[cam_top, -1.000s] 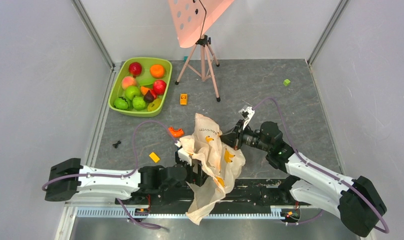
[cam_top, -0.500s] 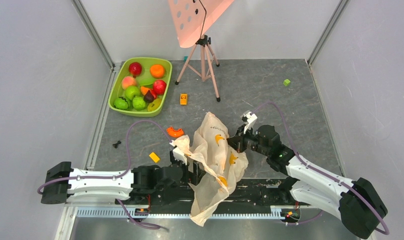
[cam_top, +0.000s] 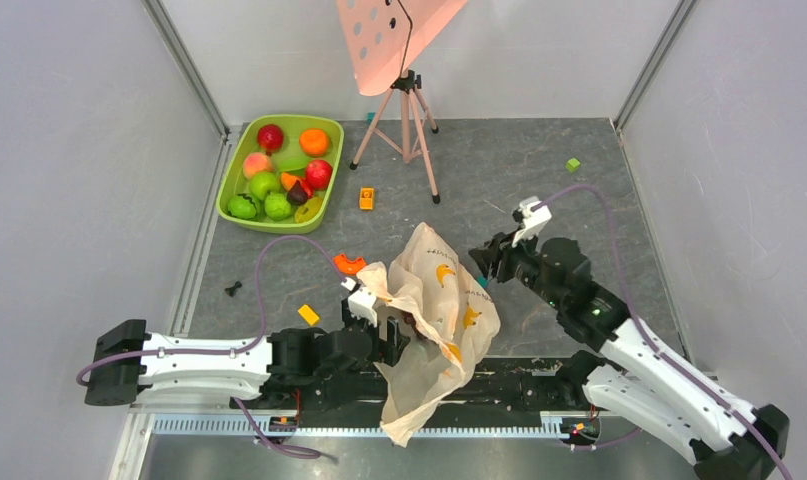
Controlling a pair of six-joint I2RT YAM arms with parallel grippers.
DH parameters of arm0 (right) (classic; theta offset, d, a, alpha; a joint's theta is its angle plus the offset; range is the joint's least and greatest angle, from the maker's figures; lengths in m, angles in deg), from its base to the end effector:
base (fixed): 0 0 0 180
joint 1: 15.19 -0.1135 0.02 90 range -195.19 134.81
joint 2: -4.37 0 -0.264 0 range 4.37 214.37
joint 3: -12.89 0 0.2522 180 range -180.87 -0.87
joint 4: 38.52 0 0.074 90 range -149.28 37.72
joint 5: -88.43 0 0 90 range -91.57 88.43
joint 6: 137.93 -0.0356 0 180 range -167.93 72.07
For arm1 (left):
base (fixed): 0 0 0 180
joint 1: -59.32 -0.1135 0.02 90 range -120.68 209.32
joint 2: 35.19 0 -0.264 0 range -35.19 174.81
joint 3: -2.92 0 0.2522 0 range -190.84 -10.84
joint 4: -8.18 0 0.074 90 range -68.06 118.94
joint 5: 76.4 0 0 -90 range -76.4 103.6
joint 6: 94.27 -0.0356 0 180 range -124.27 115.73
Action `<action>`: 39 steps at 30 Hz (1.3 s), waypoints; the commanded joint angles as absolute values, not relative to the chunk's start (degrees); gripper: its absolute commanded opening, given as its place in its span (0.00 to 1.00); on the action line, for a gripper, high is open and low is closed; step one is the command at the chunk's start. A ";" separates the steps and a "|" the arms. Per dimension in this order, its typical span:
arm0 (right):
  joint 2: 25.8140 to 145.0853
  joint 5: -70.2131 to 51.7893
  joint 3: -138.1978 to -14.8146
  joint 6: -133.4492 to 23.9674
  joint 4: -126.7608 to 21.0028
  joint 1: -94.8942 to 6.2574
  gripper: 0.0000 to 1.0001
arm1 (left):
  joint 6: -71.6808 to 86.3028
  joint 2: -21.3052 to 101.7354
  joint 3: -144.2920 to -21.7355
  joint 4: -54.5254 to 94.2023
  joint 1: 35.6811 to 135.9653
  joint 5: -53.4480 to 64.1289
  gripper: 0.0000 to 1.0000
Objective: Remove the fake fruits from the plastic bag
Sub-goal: Adjust the plastic bag at the center of the board.
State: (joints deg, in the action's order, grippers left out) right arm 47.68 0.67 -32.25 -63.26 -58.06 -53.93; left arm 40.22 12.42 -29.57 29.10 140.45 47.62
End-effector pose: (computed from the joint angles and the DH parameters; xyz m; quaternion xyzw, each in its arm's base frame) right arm 0.1447 0.1143 0.2693 -0.1525 0.7929 0.2540 0.5325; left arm 0.0458 -0.1641 0.1818 0.1419 0.8507 -0.2668 0.4301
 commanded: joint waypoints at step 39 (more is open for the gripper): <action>63.40 27.42 -30.26 -95.68 -71.42 -108.71 0.00 | 42.93 17.17 -27.28 19.74 140.75 49.77 0.86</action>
